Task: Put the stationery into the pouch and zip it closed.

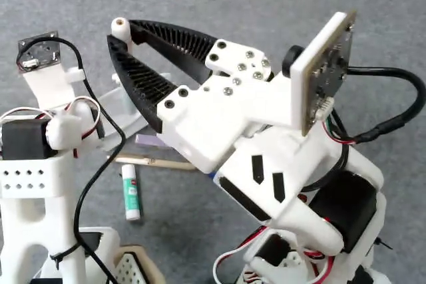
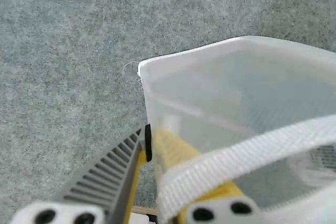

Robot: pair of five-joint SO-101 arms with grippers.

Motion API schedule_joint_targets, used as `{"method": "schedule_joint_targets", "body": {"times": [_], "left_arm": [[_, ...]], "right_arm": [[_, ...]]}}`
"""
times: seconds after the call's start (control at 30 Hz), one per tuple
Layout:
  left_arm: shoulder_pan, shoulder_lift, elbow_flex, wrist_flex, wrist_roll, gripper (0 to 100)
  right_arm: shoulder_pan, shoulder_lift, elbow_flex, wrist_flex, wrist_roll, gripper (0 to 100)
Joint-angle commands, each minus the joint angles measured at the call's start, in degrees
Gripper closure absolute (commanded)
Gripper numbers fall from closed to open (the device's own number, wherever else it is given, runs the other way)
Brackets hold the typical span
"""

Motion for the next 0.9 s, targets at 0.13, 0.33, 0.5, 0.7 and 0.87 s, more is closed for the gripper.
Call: {"method": "schedule_joint_targets", "body": {"times": [0.13, 0.33, 0.5, 0.7, 0.87], "left_arm": [[1.3, 0.6, -3.9, 0.9, -0.1, 97], [1.4, 0.6, -5.8, 0.9, 0.0, 97], [1.4, 0.6, -4.2, 0.9, 0.0, 97], [1.3, 0.6, -2.6, 0.9, 0.0, 97], [1.3, 0.6, -2.7, 0.9, -0.1, 97]], "right_arm": [[-0.4, -0.5, 5.8, -4.9, 0.4, 98.6], [1.9, -0.5, 12.0, -10.6, 0.5, 98.6], [4.5, -0.5, 21.1, -18.3, 4.6, 98.6], [5.6, -0.5, 26.5, -24.0, 8.5, 98.6], [5.6, -0.5, 26.7, -23.9, 8.5, 98.6]]}}
